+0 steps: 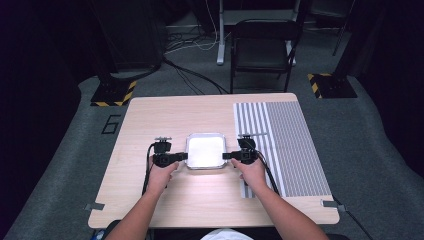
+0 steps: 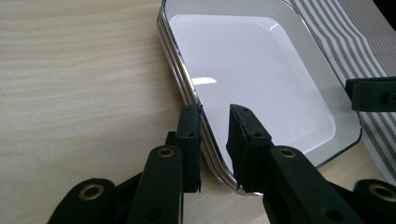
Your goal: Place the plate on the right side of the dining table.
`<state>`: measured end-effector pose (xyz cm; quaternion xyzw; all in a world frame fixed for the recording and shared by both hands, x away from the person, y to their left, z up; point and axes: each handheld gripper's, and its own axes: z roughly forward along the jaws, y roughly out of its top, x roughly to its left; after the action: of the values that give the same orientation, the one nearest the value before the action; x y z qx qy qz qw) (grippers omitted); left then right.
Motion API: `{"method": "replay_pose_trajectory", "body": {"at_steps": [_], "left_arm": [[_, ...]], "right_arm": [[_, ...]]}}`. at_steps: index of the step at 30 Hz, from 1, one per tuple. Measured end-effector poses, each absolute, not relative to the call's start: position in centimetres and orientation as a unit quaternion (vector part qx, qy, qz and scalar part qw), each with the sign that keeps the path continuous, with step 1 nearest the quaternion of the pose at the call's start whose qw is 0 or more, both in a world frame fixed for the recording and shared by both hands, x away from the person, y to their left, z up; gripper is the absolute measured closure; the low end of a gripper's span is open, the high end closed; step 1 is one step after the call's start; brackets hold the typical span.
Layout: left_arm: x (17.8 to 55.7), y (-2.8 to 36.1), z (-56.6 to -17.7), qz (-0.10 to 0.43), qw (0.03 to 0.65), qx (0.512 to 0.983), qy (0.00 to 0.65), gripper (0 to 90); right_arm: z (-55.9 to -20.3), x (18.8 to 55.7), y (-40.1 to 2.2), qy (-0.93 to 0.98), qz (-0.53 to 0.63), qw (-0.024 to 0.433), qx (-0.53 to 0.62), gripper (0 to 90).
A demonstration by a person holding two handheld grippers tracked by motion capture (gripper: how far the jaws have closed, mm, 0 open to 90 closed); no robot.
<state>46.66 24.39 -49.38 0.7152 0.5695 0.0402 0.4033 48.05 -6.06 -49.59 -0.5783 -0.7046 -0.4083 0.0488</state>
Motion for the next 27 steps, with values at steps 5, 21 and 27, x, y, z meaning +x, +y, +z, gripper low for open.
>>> {"method": "replay_pose_trajectory", "body": {"at_steps": [5, 21, 27], "left_arm": [[46.71, 24.31, -49.53, 0.027, 0.407, 0.710, 0.575, 75.2], [46.74, 24.51, -49.54, 0.013, 0.417, 0.692, 0.590, 76.0], [46.67, 24.49, -49.51, 0.013, 0.418, 0.691, 0.590, 75.9]], "right_arm": [[-49.68, 48.11, -6.07, -0.702, -0.411, 0.048, -0.579, 71.4], [-49.63, 48.05, -5.99, -0.697, -0.410, 0.048, -0.586, 71.7], [-49.33, 47.94, -6.04, -0.694, -0.416, 0.041, -0.586, 73.5]]}}
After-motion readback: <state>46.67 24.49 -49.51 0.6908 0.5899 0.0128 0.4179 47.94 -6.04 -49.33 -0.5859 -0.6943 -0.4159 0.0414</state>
